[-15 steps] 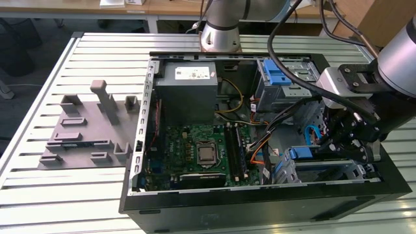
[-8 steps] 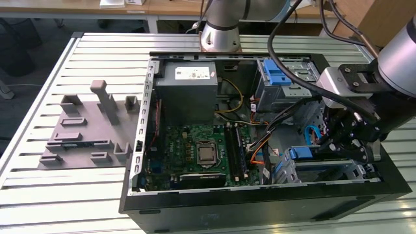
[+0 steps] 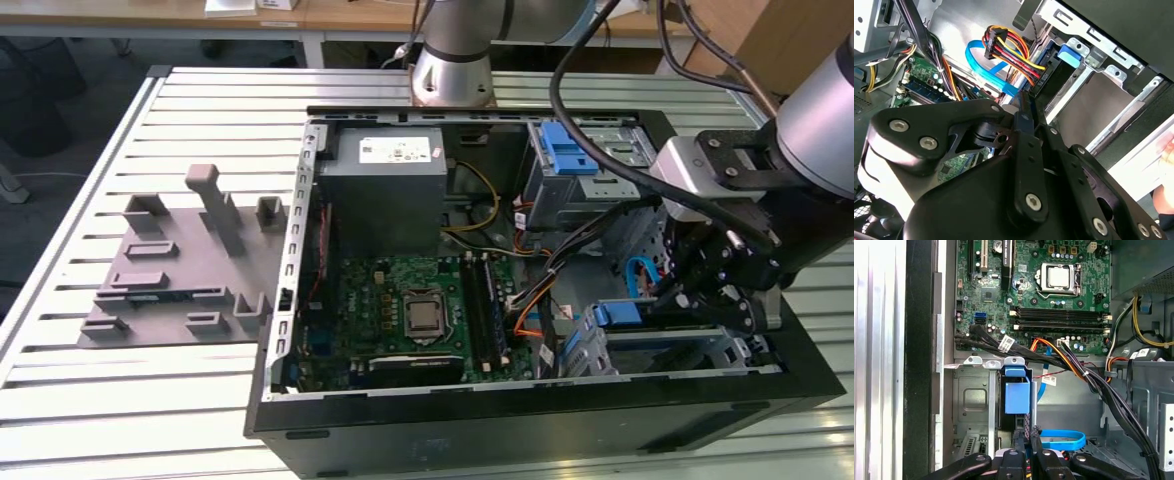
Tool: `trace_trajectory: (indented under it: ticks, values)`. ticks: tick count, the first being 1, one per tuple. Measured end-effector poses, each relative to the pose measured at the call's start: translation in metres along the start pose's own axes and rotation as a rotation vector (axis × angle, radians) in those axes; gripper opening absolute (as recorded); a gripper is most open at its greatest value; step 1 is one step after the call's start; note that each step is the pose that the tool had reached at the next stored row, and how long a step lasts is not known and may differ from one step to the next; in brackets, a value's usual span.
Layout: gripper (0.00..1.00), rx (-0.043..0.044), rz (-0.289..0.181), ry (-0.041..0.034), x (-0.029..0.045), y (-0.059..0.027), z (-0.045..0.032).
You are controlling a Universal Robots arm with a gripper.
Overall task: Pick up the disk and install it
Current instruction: 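Insert the second disk wire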
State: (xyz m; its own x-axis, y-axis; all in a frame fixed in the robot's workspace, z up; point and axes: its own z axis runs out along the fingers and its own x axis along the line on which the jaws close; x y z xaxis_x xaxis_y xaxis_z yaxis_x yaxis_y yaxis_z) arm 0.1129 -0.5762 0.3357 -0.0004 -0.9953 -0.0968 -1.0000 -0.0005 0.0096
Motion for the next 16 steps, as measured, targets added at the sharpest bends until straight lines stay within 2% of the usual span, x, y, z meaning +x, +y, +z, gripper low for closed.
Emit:
trace_trajectory:
  ticks: [16]
  values:
    - [0.16,-0.0009,-0.009,-0.0008,0.0021,0.0000,0.0020]
